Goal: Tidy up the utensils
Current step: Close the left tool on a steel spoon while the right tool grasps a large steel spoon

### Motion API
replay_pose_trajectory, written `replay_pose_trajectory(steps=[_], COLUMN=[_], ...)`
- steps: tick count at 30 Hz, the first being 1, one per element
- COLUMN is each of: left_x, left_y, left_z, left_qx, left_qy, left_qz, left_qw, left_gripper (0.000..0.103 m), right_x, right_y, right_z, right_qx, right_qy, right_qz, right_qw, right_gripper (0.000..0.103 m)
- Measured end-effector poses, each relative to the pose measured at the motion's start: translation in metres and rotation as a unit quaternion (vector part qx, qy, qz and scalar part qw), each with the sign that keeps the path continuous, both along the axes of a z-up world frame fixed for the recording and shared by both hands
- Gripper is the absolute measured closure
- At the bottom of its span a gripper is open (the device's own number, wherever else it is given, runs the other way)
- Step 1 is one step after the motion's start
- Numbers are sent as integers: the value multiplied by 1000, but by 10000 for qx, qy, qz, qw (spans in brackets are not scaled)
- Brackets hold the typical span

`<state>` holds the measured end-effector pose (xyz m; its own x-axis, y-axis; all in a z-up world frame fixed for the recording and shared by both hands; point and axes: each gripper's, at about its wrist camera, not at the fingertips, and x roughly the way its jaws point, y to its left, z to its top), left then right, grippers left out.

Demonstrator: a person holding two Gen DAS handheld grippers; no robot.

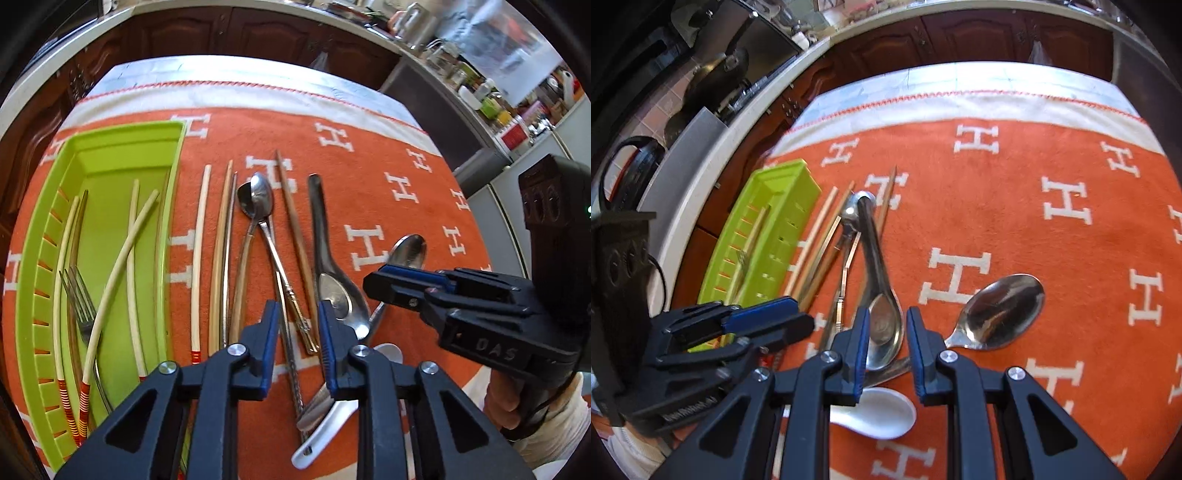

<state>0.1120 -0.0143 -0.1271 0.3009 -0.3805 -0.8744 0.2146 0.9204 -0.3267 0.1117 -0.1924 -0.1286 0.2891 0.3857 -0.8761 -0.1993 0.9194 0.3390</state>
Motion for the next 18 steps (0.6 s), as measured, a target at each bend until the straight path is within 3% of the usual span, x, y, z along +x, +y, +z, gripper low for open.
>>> replay_pose_trajectory(steps=[6,12,14,18], left_x=[9,23,28,37], left_y=[1,1,2,1], left_z=[-5,-7,-10,-11], left_qx=[145,321,351,456], left_qy=[20,20,59,49], left_qz=[133,211,217,176], left_qw=[9998,9993,9991,9988], left_gripper=[85,85,85,85], right_x=[11,0,-3,-5], right_y=[15,30,34,26], right_z=[-24,-26,-27,-28], right_qx=[-298,-637,-724,-434], right_qy=[110,-420,-501,-429], right_qz=[448,901,978,907], right_qw=[9985,9930,9913,9940], right_gripper=[83,83,98,101])
